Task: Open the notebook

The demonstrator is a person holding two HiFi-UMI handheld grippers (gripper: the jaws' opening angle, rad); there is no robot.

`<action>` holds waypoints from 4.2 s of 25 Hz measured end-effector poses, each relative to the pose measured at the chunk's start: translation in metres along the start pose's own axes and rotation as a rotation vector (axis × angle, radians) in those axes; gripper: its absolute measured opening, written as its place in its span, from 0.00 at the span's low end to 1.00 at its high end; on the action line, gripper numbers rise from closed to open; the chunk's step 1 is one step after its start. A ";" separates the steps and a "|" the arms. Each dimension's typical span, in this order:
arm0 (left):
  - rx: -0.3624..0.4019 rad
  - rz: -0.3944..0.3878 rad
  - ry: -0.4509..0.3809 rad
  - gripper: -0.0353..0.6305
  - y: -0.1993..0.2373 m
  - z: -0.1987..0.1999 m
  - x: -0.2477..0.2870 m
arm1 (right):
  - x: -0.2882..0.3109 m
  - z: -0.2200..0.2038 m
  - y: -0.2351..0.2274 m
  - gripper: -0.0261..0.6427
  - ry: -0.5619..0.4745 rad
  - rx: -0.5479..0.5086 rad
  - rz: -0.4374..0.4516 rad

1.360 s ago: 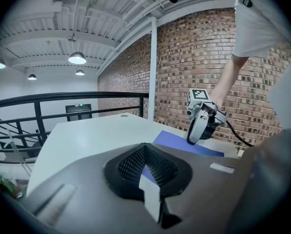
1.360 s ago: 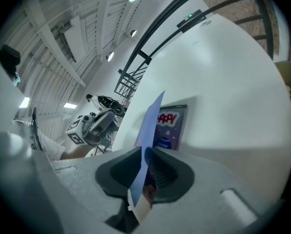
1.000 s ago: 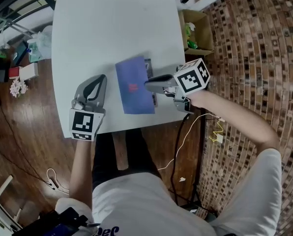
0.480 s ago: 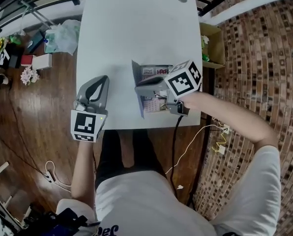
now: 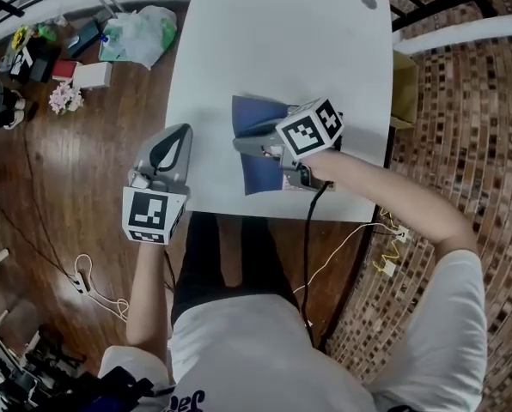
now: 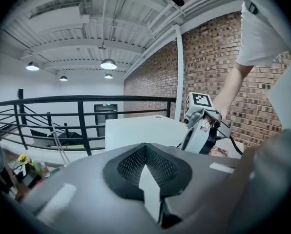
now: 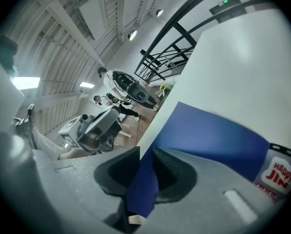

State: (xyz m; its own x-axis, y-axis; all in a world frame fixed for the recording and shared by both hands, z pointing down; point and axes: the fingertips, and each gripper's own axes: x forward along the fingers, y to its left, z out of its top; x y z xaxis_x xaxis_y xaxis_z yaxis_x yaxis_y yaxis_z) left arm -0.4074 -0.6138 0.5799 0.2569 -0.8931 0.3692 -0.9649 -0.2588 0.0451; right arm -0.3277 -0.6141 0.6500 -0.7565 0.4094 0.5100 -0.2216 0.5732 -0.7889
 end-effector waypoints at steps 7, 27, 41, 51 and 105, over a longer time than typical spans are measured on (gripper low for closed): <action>-0.059 -0.004 0.016 0.08 0.006 -0.027 -0.004 | 0.045 -0.012 -0.033 0.15 0.028 0.060 -0.133; -0.050 -0.043 -0.007 0.08 0.021 -0.005 -0.013 | 0.017 0.019 -0.010 0.03 -0.047 -0.020 -0.337; 0.069 -0.160 -0.204 0.08 -0.024 0.161 -0.045 | -0.150 0.072 0.123 0.03 -0.368 -0.157 -0.520; 0.064 -0.164 -0.252 0.08 -0.110 0.183 -0.104 | -0.228 0.009 0.195 0.03 -0.743 -0.259 -0.625; 0.133 0.035 -0.413 0.08 -0.400 0.125 -0.394 | -0.252 -0.357 0.408 0.03 -1.072 -0.433 -0.990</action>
State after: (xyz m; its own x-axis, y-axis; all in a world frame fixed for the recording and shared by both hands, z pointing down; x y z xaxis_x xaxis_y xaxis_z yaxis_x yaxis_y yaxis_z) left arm -0.1158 -0.2050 0.3001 0.2504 -0.9675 -0.0353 -0.9649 -0.2464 -0.0912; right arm -0.0076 -0.2301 0.3224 -0.5346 -0.8359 0.1247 -0.8443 0.5348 -0.0345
